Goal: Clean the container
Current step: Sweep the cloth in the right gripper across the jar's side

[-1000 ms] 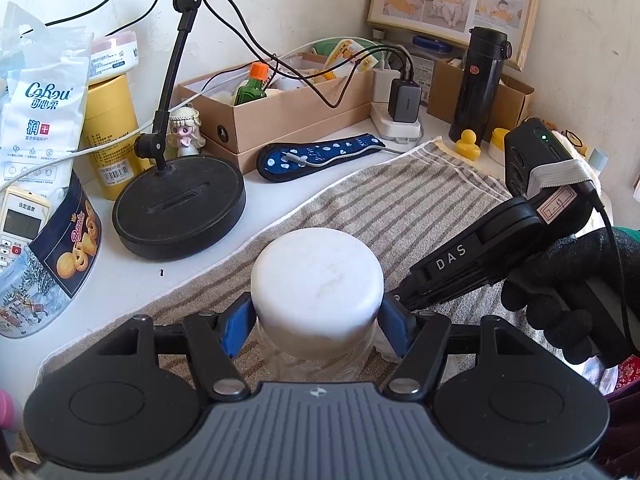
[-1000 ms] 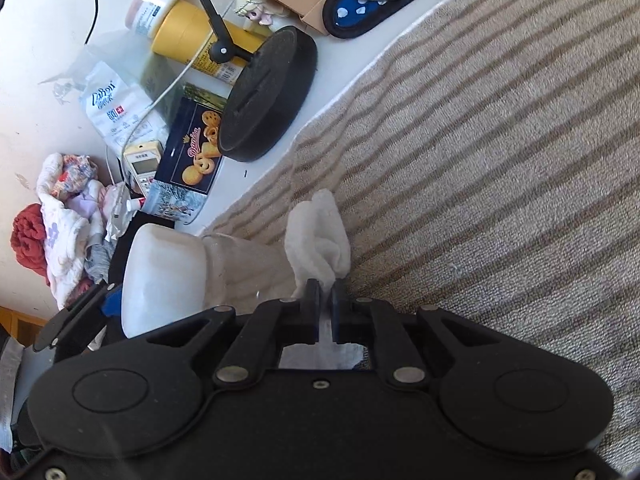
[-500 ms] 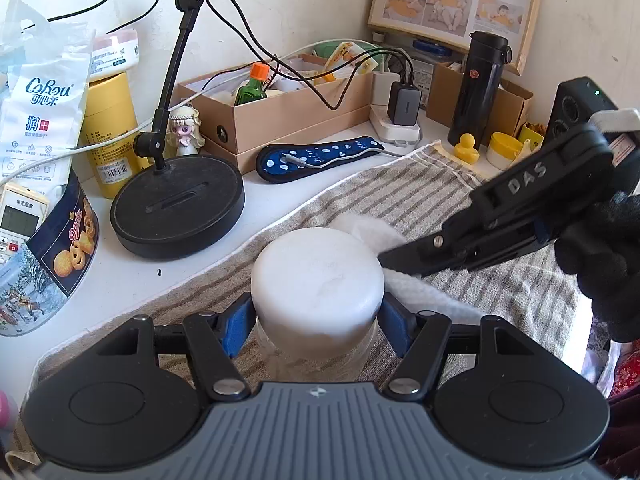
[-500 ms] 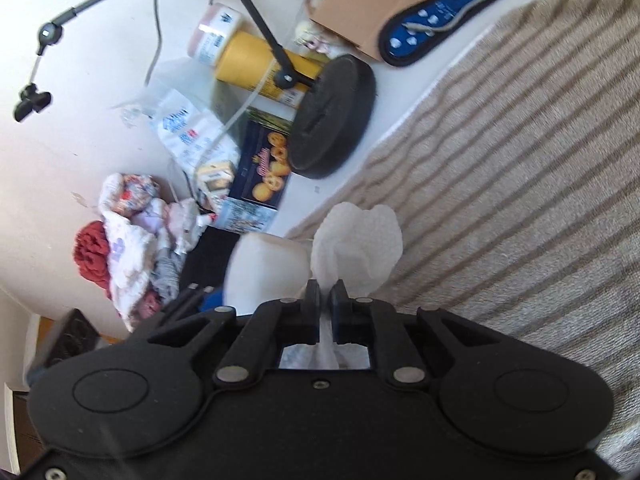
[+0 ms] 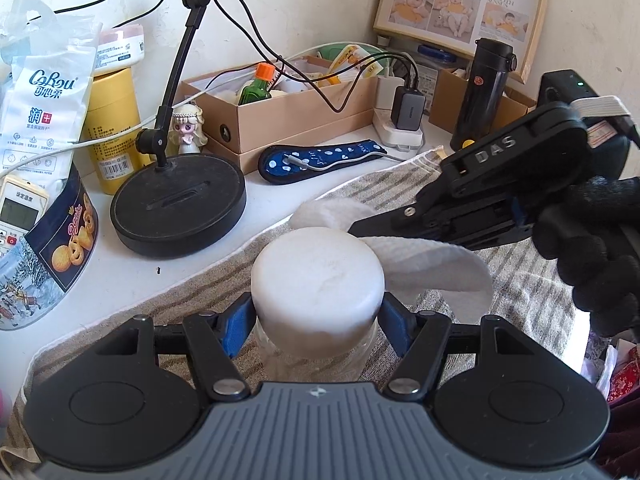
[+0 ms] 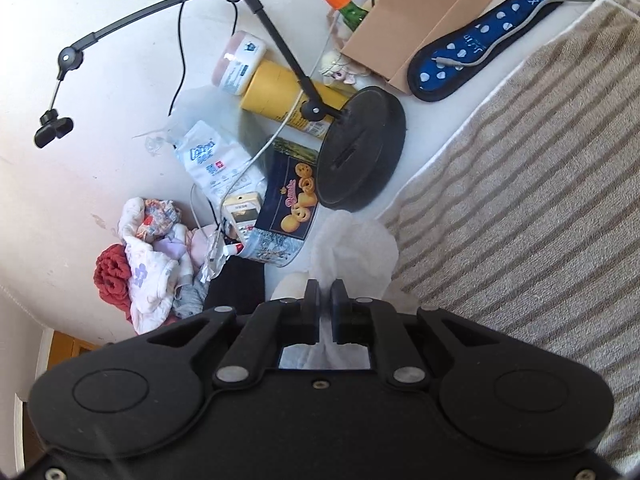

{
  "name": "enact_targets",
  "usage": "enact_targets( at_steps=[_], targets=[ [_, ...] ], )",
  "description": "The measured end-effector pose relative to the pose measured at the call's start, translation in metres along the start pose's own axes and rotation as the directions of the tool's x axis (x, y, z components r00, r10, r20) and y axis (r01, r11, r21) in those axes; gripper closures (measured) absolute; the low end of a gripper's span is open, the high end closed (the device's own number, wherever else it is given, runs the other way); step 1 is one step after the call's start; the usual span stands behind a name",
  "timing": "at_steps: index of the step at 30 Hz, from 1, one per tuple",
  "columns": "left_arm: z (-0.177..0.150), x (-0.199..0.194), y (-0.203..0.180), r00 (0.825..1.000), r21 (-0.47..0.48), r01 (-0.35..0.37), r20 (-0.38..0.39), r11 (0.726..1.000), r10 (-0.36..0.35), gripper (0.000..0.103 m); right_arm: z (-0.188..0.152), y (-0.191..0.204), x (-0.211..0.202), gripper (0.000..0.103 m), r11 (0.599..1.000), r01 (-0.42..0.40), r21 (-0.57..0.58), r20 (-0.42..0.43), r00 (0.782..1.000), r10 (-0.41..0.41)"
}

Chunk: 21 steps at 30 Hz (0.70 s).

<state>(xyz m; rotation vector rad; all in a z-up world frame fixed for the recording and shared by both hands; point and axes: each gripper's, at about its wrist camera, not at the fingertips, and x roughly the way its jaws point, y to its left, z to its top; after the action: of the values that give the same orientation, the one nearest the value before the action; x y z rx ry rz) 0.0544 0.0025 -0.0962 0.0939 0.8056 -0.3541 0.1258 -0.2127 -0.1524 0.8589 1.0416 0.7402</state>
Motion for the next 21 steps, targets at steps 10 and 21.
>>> enact_targets(
  at_steps=[10, 21],
  targets=[
    [-0.002, 0.0, 0.0, 1.0, 0.003, 0.001, -0.001, 1.0, -0.001, 0.037, 0.003, -0.015, 0.017, 0.098, 0.998, 0.057, 0.002, -0.021, 0.998, -0.057],
    [-0.001, 0.002, 0.006, 0.999, 0.056, 0.032, -0.005, 0.998, -0.032, 0.037, -0.008, -0.035, 0.022, 0.098, 0.988, 0.155, 0.01, -0.069, 0.986, -0.154]
  ],
)
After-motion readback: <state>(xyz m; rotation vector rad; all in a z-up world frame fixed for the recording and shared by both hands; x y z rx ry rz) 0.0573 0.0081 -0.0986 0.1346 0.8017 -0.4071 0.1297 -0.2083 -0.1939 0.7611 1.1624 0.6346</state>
